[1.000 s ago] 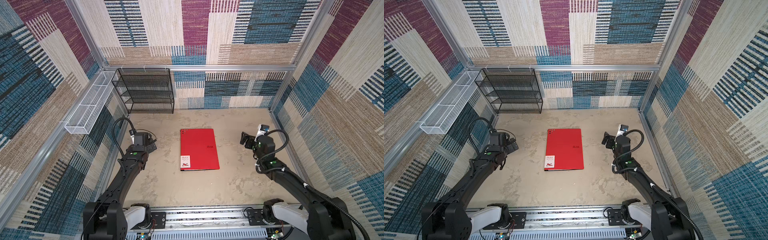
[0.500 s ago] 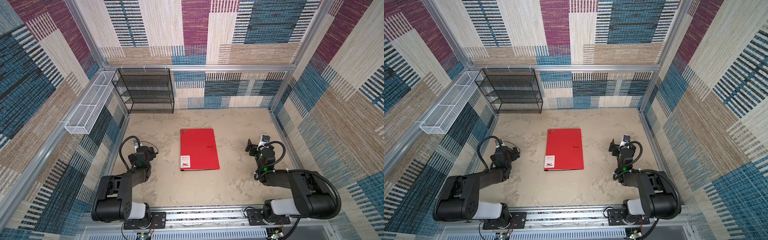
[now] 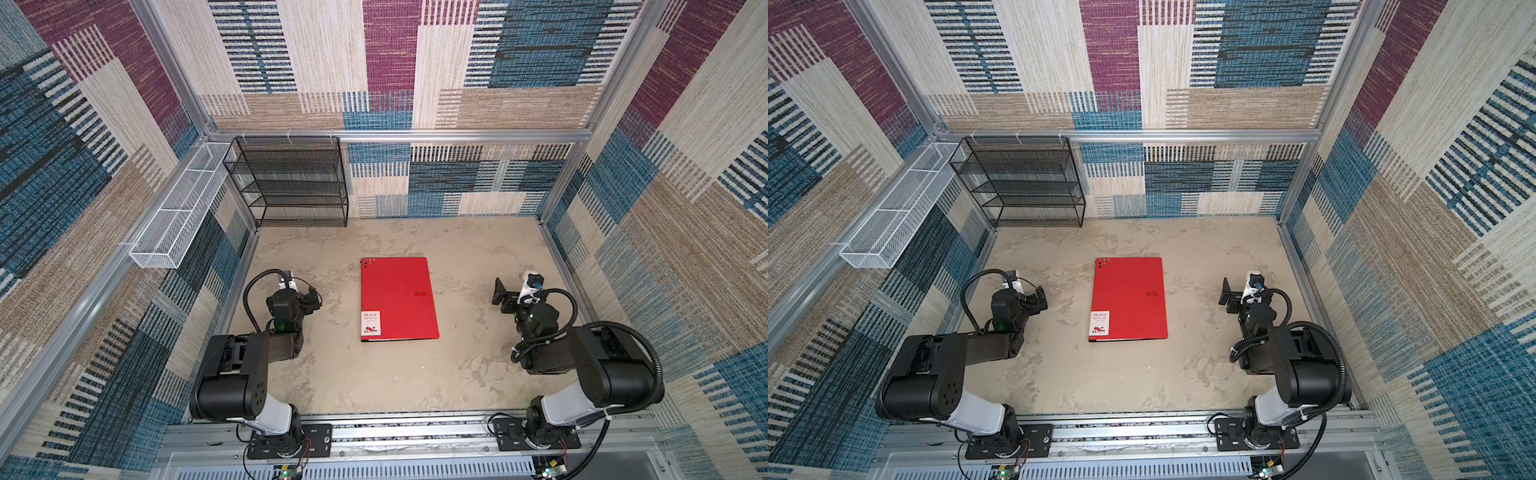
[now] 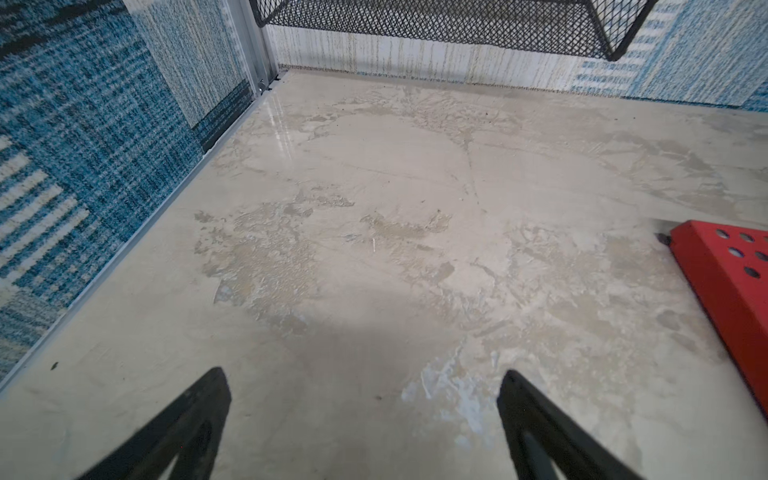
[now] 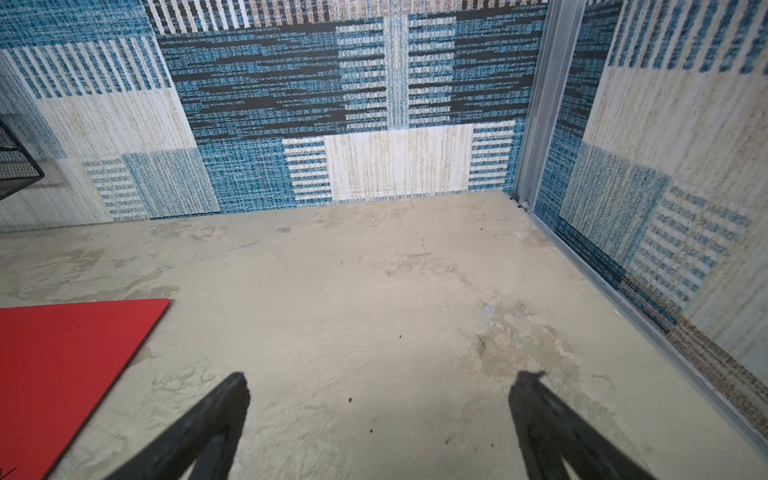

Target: Put the files into the folder

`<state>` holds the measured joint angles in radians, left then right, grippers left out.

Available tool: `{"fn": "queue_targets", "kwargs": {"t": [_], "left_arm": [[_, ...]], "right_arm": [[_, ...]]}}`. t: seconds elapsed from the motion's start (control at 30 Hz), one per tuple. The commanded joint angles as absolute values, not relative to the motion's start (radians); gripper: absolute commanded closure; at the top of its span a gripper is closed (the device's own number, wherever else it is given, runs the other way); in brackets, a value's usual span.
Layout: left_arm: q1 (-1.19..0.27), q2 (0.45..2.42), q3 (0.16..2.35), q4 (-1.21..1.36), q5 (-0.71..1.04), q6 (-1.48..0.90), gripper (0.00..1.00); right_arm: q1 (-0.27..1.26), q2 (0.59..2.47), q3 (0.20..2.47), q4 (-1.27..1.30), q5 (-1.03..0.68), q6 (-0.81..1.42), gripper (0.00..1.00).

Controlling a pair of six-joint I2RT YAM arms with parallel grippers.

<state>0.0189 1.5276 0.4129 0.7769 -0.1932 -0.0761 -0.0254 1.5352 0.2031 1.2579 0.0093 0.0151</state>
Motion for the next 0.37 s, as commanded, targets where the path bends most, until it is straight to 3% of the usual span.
{"fn": "queue_targets", "kwargs": {"t": [0.0,0.33], "left_arm": [[0.017,1.526,0.41,0.827,-0.184,-0.052,0.0],[0.017,1.528,0.411,0.827,-0.183,-0.05,0.01]], "right_arm": [[-0.023,1.532,0.217,1.268,-0.032,-0.011,0.0],[-0.023,1.532,0.215,1.27,-0.047,-0.016,0.0]]}}
